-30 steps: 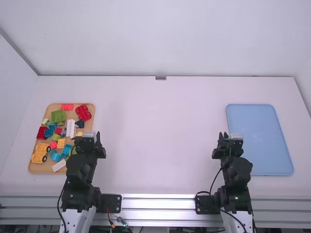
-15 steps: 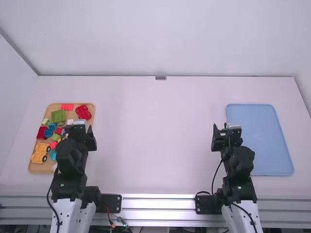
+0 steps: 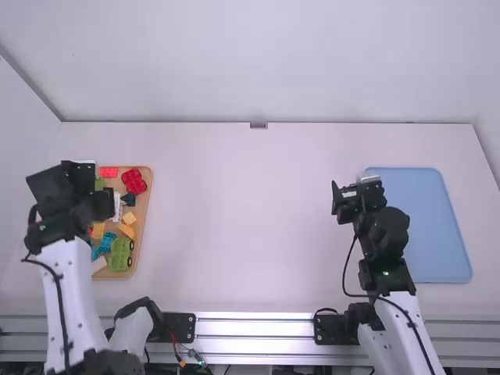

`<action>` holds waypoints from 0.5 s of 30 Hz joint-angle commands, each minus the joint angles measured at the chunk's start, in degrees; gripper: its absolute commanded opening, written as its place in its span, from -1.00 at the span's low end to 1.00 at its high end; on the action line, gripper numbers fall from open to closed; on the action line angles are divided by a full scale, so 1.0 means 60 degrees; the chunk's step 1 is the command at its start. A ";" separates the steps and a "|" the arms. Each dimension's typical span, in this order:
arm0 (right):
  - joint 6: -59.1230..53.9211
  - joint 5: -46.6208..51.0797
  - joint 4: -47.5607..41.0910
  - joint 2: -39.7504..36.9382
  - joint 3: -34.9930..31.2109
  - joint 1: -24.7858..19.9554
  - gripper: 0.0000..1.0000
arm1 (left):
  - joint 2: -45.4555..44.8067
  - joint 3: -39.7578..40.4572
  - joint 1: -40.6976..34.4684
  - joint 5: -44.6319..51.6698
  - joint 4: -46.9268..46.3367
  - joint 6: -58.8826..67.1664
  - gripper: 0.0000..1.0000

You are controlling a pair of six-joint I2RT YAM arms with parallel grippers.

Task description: Assemble lego blocks to make yellow taxi

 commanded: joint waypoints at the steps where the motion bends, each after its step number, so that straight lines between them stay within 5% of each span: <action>1: -0.0191 -0.0172 0.0216 0.0455 0.0614 -0.0024 0.49 | 0.1155 0.0985 0.0767 0.0336 -0.0547 0.1815 0.48; 15: -0.0519 -0.0508 0.1443 0.2273 0.1660 -0.0031 0.86 | 0.5615 0.3824 0.4207 0.0626 -0.1909 0.6248 0.85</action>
